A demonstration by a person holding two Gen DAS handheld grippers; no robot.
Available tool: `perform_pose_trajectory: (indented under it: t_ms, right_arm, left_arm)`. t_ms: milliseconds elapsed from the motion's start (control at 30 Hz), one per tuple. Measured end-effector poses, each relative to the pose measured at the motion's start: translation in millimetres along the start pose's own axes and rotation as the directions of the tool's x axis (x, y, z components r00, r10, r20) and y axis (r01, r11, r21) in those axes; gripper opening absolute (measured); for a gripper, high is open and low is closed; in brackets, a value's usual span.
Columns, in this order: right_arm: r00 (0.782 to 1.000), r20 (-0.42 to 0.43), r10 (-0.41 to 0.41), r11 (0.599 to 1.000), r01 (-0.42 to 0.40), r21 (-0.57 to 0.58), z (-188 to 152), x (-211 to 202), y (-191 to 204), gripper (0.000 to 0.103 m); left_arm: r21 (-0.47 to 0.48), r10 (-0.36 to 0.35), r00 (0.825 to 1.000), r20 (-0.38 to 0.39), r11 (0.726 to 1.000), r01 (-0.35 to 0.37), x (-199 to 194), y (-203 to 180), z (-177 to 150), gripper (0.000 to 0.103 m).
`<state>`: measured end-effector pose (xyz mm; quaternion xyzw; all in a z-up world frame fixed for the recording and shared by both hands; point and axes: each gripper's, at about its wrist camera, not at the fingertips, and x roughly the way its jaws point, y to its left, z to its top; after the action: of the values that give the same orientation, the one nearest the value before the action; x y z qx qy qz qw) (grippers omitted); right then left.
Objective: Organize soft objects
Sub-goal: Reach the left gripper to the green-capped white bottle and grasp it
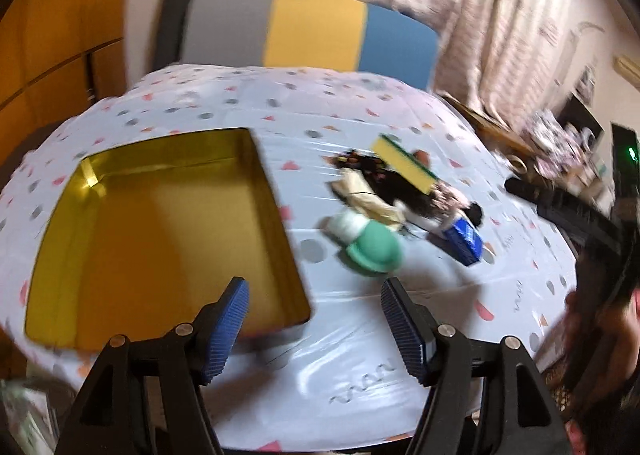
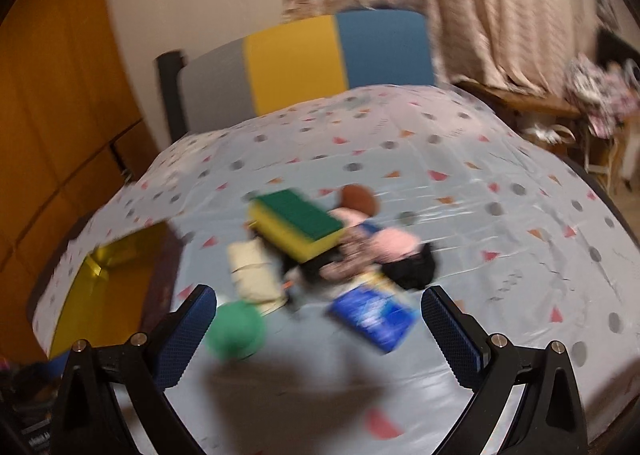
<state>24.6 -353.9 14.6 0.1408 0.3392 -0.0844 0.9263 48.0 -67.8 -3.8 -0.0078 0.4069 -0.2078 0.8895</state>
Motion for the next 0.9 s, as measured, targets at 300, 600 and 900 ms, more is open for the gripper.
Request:
perform_pose_trajectory:
  t_ms: [300, 600, 900]
  right_arm:
    - [0.996, -0.03, -0.082, 0.979, 0.086, 0.186, 29.7, 24.8, -114.7, 0.103]
    - [1.0, -0.015, -0.01, 0.954, 0.014, 0.299, 26.4, 24.2, -134.8, 0.103]
    - [0.999, 0.0, 0.034, 0.944, -0.032, 0.329, 27.2, 23.3, -137.6, 0.103]
  left_arm:
    - [0.03, -0.135, 0.967, -0.216, 0.989, 0.145, 56.6, -36.4, 29.6, 0.068]
    - [-0.018, -0.11, 0.931, -0.348, 0.994, 0.111, 121.8, -58.3, 43.9, 0.069]
    - [0.004, -0.03, 0.926, -0.377, 0.999, 0.034, 159.5, -59.1, 48.1, 0.077]
